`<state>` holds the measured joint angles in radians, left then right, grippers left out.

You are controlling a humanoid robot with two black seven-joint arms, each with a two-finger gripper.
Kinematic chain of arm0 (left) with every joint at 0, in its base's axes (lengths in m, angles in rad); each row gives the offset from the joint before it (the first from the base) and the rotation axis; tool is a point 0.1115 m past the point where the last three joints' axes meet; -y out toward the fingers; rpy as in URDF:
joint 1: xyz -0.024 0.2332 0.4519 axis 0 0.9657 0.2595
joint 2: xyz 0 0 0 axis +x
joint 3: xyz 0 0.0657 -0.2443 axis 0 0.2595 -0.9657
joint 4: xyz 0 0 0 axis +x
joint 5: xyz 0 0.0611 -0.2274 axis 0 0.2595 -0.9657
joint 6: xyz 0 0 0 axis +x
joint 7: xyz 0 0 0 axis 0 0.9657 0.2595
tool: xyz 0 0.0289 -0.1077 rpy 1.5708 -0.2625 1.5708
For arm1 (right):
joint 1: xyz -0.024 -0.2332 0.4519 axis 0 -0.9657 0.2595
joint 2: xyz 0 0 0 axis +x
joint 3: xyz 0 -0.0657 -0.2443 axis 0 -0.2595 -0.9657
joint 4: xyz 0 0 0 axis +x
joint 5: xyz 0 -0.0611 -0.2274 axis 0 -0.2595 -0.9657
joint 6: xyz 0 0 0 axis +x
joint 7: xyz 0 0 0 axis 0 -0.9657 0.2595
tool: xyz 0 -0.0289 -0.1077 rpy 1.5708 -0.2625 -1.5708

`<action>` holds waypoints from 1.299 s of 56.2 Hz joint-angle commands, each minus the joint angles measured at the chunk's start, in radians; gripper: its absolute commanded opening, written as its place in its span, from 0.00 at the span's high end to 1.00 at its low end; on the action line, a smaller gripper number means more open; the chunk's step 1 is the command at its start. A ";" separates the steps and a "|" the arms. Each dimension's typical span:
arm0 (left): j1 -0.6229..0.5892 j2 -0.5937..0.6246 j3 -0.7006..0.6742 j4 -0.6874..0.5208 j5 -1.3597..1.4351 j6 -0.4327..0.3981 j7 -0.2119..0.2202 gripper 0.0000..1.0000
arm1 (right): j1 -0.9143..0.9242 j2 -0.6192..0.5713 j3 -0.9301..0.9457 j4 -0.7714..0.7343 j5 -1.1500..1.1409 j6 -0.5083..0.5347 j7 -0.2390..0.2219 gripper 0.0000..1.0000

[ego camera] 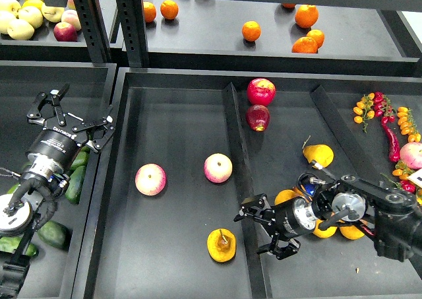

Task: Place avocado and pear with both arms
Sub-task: 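Move the right gripper toward the halved yellow pear in the middle bin, then close the right gripper around the halved yellow pear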

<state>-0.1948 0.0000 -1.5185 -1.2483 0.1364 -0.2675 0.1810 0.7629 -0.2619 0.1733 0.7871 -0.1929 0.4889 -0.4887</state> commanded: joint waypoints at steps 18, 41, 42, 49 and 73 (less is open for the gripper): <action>0.000 0.000 0.000 -0.002 0.000 -0.002 0.000 0.00 | -0.008 0.128 -0.003 -0.126 -0.002 0.000 0.000 0.01; 0.000 0.000 0.001 -0.003 0.000 -0.003 -0.002 0.00 | -0.039 0.204 0.018 -0.247 0.000 0.000 0.000 0.01; 0.000 0.000 0.001 -0.003 0.000 -0.001 -0.002 0.00 | -0.039 0.205 0.018 -0.249 0.000 0.000 0.000 0.01; 0.000 0.000 0.001 -0.003 0.000 -0.003 -0.002 0.00 | -0.039 0.210 0.018 -0.250 0.000 0.000 0.000 0.01; 0.000 0.000 0.001 -0.003 0.000 -0.003 -0.002 0.00 | -0.040 0.225 0.015 -0.252 -0.002 0.000 0.000 0.12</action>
<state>-0.1948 0.0000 -1.5170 -1.2518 0.1365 -0.2700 0.1794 0.7226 -0.0451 0.1917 0.5368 -0.1932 0.4886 -0.4887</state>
